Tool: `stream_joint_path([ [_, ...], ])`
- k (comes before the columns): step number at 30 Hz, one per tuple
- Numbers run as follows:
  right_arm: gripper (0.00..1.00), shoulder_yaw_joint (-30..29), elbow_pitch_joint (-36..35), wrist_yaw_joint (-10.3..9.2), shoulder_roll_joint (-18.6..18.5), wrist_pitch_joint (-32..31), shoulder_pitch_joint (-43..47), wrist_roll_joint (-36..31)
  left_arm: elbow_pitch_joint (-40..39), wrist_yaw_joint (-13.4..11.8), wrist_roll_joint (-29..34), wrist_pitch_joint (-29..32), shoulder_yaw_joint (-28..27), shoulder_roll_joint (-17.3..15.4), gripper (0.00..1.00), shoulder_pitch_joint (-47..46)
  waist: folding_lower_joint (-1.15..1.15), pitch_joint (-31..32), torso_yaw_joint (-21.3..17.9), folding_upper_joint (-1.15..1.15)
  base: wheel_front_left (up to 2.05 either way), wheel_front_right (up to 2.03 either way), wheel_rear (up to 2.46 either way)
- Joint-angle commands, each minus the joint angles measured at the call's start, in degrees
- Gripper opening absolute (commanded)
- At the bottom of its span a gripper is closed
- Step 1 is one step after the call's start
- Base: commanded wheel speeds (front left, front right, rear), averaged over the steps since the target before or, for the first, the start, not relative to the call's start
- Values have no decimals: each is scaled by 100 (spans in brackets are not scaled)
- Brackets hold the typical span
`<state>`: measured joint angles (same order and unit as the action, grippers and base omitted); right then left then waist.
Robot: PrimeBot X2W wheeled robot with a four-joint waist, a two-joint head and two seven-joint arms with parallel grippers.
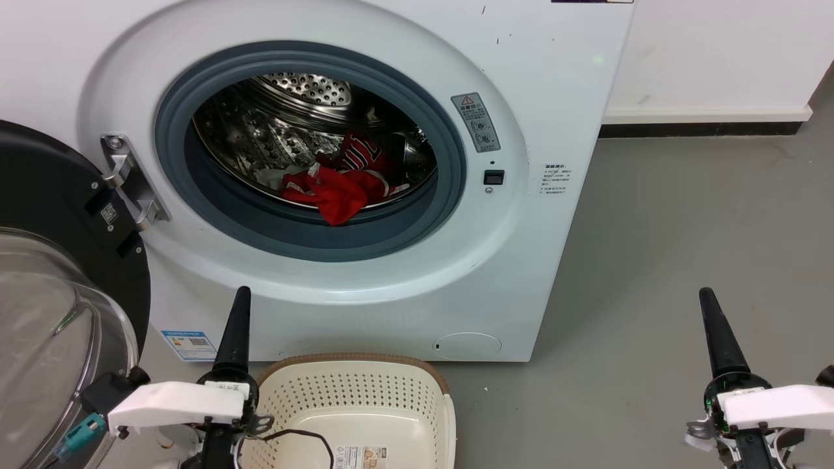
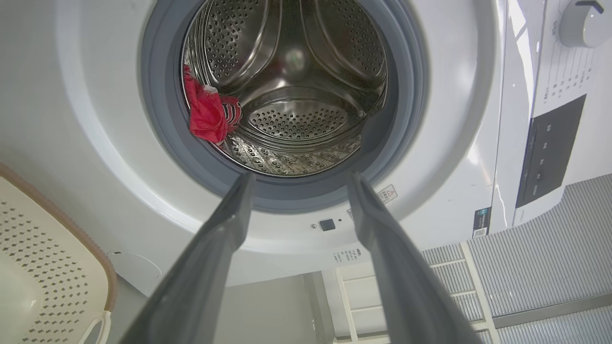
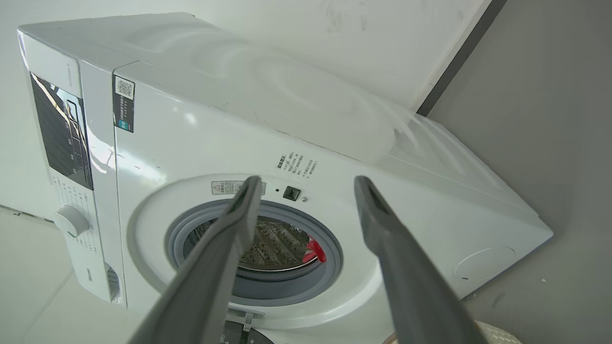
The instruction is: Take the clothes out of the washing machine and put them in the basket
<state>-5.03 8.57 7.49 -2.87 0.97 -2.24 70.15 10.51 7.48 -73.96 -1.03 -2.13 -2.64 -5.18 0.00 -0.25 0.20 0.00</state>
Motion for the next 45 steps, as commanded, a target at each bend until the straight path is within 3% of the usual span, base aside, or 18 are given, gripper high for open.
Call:
stream_joint_path([
  [1,100,-3,-162,0,-17,69,-36,-379,-141,-5,334,-72,24,-19,100,-188,0,0,2,0,0,0,0],
  [20,100,169,-490,0,-7,429,186,-3015,-143,-241,2629,-431,389,-22,100,-201,0,18,21,0,0,0,0],
  [33,100,224,-555,0,-5,574,273,-4148,-49,-311,3982,-650,559,-49,100,-287,0,19,55,0,0,0,0],
  [45,100,208,-634,0,-4,663,365,-5056,55,-409,4828,-835,672,-103,100,-313,0,37,68,0,0,0,0],
])
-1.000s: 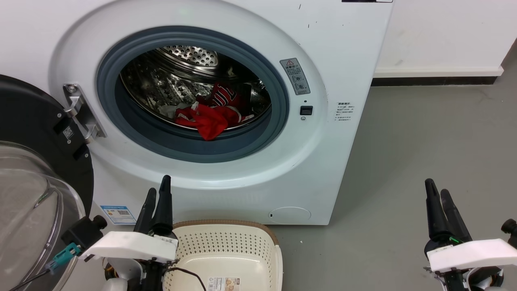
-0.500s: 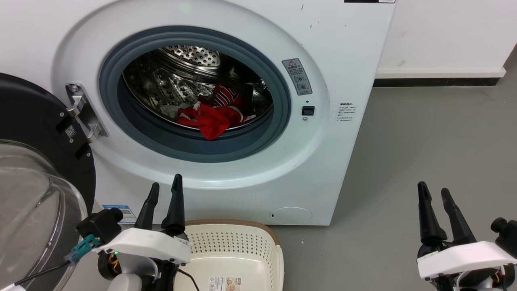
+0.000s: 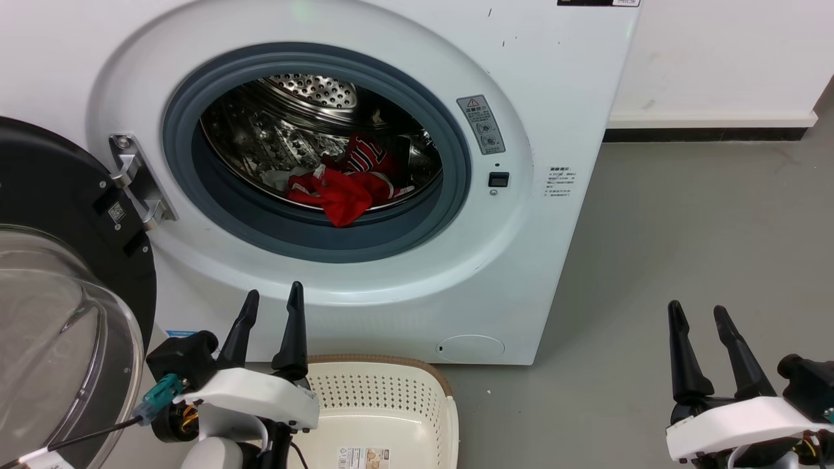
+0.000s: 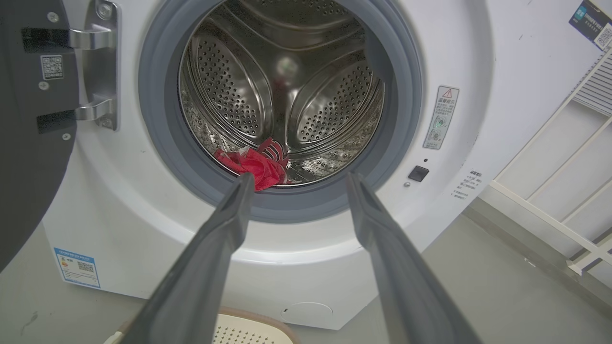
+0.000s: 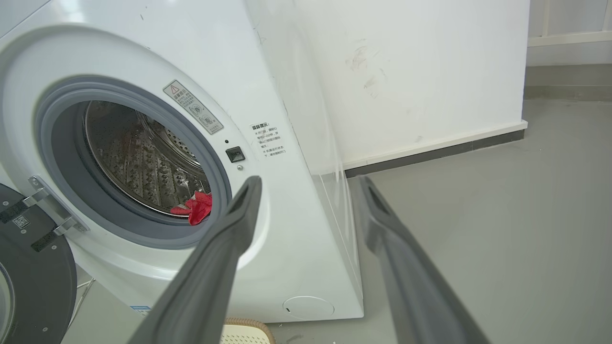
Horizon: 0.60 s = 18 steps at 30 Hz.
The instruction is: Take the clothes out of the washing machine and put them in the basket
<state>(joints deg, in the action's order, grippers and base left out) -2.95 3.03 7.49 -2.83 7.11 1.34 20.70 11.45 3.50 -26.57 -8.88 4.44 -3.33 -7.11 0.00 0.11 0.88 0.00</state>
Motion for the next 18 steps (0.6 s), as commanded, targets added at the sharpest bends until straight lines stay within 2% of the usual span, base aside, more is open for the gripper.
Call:
stream_joint_path([
  [1,100,7,-81,0,-9,58,18,-182,-26,-19,157,-61,26,-40,100,-116,0,4,2,0,0,0,0],
  [18,100,-5,-234,0,-9,188,92,-1232,88,-142,1109,-288,169,-96,100,-138,0,18,59,0,0,0,0],
])
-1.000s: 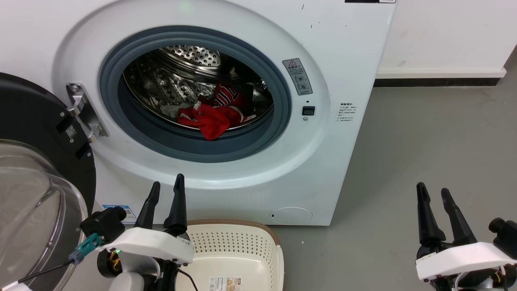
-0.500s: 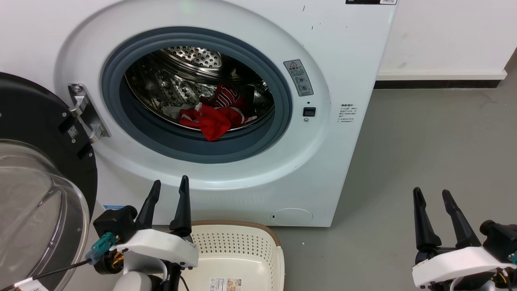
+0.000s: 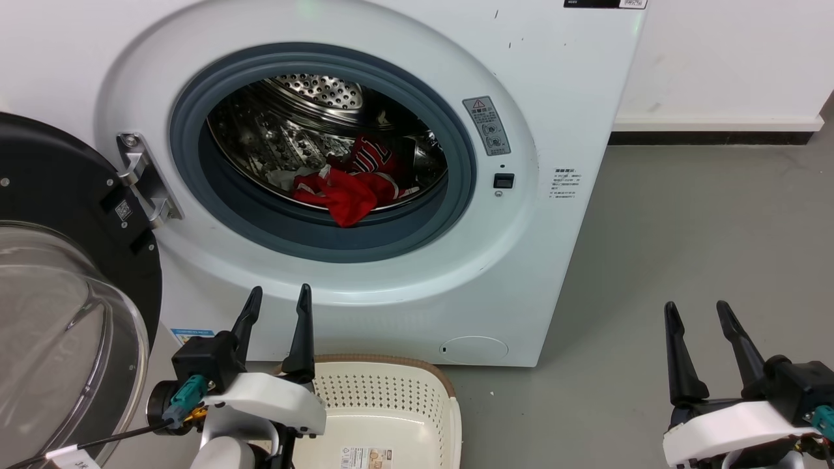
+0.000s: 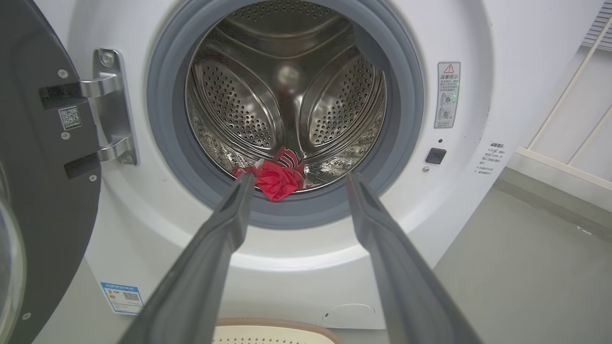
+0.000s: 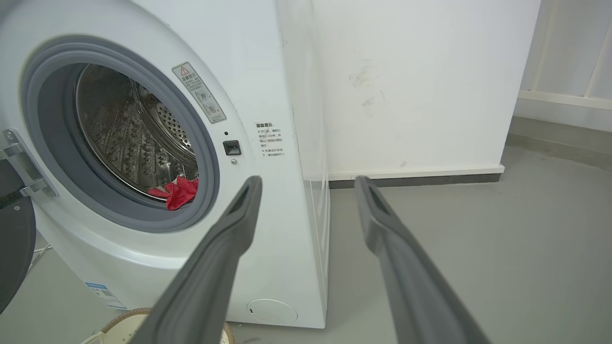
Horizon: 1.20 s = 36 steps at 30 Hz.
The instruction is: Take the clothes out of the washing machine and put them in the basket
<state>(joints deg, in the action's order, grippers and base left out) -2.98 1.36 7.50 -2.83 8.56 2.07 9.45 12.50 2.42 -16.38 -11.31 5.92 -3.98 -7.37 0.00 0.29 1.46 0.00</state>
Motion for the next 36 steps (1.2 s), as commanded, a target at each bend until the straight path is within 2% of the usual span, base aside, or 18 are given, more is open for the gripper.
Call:
stream_joint_path([
  [1,100,1,-75,-2,-9,49,26,-152,-9,-38,145,-61,29,-32,100,-113,0,1,4,0,0,0,0],
  [23,100,-11,-163,-2,-9,131,110,-1126,145,-195,1087,-306,118,-34,100,-136,0,-1,51,0,0,0,0],
  [36,100,-17,-139,-3,-8,173,148,-1376,234,-201,1330,-397,85,-2,100,-136,0,-6,59,0,0,0,0],
])
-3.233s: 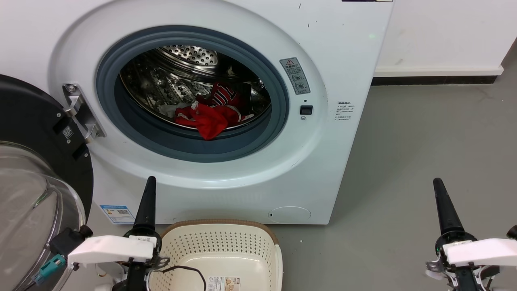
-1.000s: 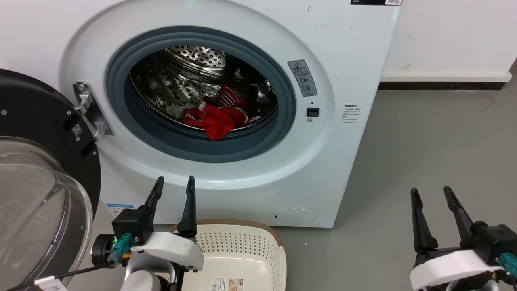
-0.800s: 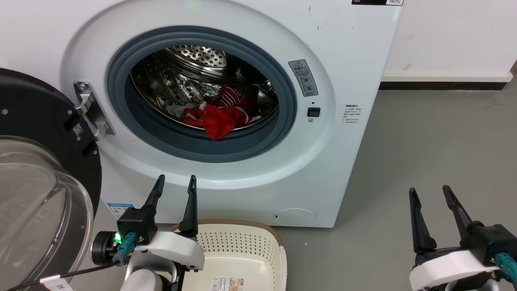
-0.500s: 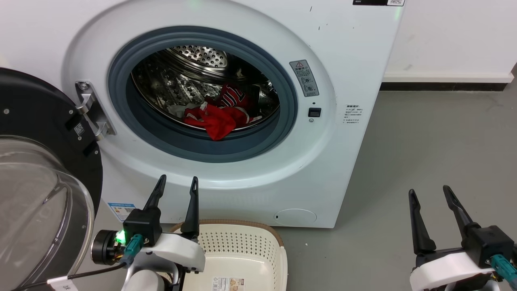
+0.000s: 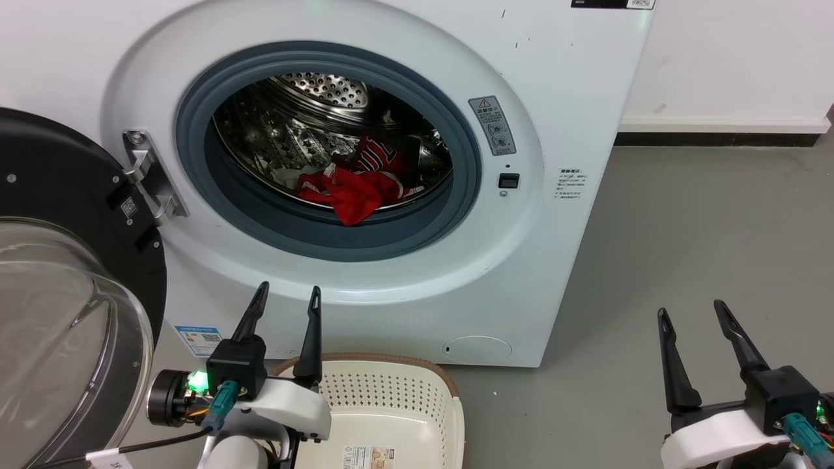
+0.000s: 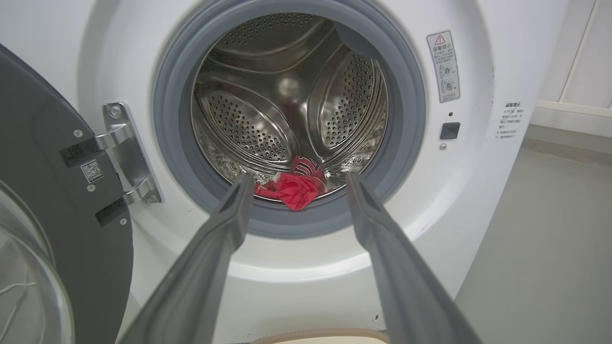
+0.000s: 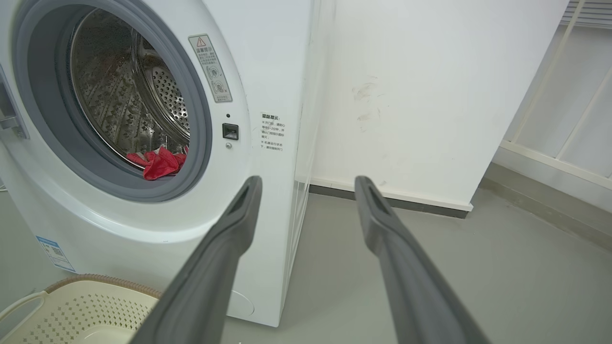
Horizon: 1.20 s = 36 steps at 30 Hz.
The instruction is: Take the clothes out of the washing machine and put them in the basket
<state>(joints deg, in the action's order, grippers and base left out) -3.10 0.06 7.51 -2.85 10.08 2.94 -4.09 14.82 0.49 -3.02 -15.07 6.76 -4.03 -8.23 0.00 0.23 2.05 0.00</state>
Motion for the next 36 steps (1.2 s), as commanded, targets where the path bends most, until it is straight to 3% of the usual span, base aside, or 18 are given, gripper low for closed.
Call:
stream_joint_path([
  [1,100,-8,2,-4,-6,14,66,9,7,5,-58,-16,-30,10,100,-46,0,2,0,0,0,0,0],
  [24,100,57,4,-4,-5,-44,0,90,260,-19,-88,-16,-214,53,100,-206,0,-49,-30,0,0,0,0],
  [36,100,162,-53,-4,-6,-53,-227,178,1861,47,-530,381,-425,43,100,-1597,0,-316,-326,0,0,0,0],
])
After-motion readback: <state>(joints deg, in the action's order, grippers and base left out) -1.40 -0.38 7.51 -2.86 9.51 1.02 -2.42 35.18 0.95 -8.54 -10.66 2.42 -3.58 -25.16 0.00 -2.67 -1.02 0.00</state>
